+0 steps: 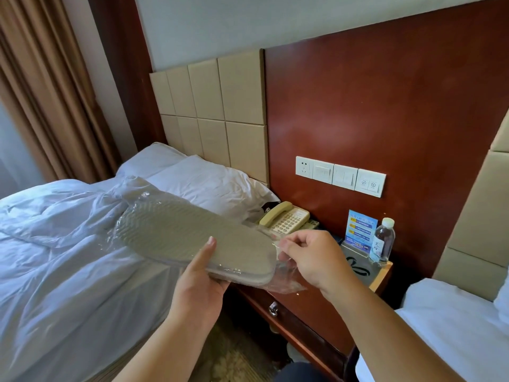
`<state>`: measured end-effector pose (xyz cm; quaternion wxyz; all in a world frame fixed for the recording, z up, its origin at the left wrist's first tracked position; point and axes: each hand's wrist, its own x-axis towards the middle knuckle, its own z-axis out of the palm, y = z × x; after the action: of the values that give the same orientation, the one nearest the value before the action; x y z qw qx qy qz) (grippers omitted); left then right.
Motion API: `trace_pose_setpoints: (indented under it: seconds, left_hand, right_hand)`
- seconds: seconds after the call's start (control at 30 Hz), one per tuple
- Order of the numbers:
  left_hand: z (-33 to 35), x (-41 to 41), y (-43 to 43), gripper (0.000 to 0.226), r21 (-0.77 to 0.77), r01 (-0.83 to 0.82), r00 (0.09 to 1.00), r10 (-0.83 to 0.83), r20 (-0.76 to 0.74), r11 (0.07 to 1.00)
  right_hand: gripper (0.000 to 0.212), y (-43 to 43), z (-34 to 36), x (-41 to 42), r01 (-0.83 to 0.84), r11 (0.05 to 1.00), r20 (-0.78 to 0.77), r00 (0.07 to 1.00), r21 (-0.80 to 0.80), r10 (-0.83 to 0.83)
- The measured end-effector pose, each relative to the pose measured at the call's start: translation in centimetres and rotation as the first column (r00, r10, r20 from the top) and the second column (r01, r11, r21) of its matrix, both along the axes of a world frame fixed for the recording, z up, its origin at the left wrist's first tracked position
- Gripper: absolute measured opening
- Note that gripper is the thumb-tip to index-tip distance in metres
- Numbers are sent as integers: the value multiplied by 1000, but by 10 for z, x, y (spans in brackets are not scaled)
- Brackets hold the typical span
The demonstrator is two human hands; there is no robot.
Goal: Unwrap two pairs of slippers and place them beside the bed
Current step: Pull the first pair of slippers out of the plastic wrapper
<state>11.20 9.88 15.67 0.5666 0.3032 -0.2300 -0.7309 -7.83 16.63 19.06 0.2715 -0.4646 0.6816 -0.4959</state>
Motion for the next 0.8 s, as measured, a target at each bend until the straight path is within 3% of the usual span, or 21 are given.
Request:
trace_pose_setpoints:
  seconds: [0.07,0.17,0.3,0.37,0.43,0.5,0.6,0.67,0.7,0.8]
  left_hand:
    - [-1,1,-5,60,28,-56,998,57,-35,998]
    - [-2,1,-6,59,20,-33,997,34,-73,999]
    - [0,-2,-7,58,10,28,988,-26,-151,1000]
    - [1,-1,-7,52,7,44,983,-42,-178,999]
    - [3,2,-8,46,15,51,978,-47,-201,999]
    - [4,5,-9,39,16,64,977,-59,-206,998]
    - [5,7,-10,37,19,61,976,-55,-211,998]
    - [6,7,-9,40,16,59,974,-54,-218,998]
    - [7,7,-8,42,16,66,972,-61,-225,998]
    - [9,8,-5,46,13,106,970,-101,-220,994]
  right_hand:
    - [12,3,5,-1,-43,997,263,963,-58,57]
    - [9,5,12,-5,-126,981,567,802,-145,187]
    - [13,4,11,-10,-239,943,707,625,-230,331]
    - [29,3,9,-14,-267,933,745,565,-242,355]
    - [45,3,9,-15,-276,937,723,600,-215,343]
    - [43,4,9,-13,-239,962,614,741,-135,270]
    - [25,4,6,-5,-138,990,292,946,-23,139]
    - [25,2,3,-2,-123,992,101,987,-10,124]
    - [30,-1,2,-2,-148,989,103,984,2,147]
    - [41,-6,8,3,-272,961,419,878,39,232]
